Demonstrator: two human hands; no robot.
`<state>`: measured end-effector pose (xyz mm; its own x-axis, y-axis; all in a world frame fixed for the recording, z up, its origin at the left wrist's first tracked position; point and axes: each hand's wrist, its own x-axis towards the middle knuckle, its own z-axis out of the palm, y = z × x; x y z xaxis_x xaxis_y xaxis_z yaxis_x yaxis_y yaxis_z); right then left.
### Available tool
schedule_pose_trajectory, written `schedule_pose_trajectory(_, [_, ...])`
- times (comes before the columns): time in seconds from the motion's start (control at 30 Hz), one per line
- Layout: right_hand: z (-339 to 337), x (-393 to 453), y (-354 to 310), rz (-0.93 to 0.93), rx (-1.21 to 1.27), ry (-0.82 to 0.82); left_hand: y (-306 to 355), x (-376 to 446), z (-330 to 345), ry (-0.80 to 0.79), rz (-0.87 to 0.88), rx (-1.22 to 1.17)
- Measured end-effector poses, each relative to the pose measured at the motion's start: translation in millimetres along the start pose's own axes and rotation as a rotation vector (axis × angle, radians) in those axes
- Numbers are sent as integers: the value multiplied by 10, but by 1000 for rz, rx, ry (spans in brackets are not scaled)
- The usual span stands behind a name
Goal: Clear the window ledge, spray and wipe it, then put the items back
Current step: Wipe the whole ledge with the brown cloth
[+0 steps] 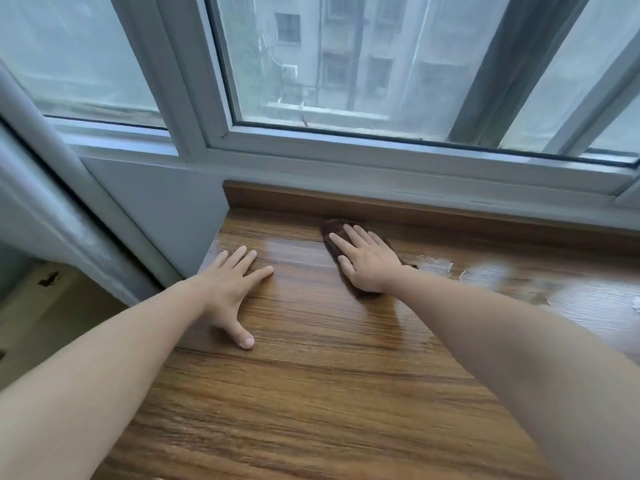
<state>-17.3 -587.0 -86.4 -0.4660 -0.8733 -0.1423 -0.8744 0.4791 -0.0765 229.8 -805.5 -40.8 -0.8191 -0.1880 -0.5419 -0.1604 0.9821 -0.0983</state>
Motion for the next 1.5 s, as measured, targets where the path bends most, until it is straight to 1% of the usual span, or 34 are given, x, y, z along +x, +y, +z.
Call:
schedule_pose_trajectory(0.07, [-43,59,141,-46,-18,-28,240,-14,-151,-33,-2,53])
schedule_pose_trajectory(0.1, [-69,66,234,-64,-38,-34,409,-9,-214,-30,29,35])
schedule_pose_trajectory(0.2, [-134,5,492,-84,-64,-62,963,54,-328,57,171,-217])
schedule_pose_trajectory(0.23, [-141,-36,537,-87,-62,-65,1112,96,-341,89,194,-255])
schedule_pose_trajectory(0.3, [-127,-133,586,-81,-47,-51,1318,180,-365,85,184,-275])
schedule_pose_trajectory(0.37, [-92,-262,642,-63,-31,-35,1412,242,-380,22,139,-295])
schedule_pose_trajectory(0.43, [-41,-447,746,-53,-23,-17,1462,261,-375,-22,111,-278])
schedule_pose_trajectory(0.53, [6,-666,931,-52,-30,0,1491,279,-368,-40,103,-265])
schedule_pose_trajectory(0.73, [-9,-484,1062,72,26,59,1457,332,-370,-61,129,-268])
schedule_pose_trajectory(0.93, [73,-616,944,60,20,87,1454,308,-380,-85,130,-266])
schedule_pose_trajectory(1.17, [163,-1489,385,-57,37,60,1474,266,-428,-84,103,-241])
schedule_pose_trajectory(1.3, [266,-1856,283,-55,25,72,1471,245,-407,-80,110,-236])
schedule_pose_trajectory(1.4, [222,-1787,360,-25,30,69,1483,269,-411,-101,116,-224])
schedule_pose_trajectory(1.5, [168,-1476,456,72,30,69,1467,277,-408,-125,119,-221])
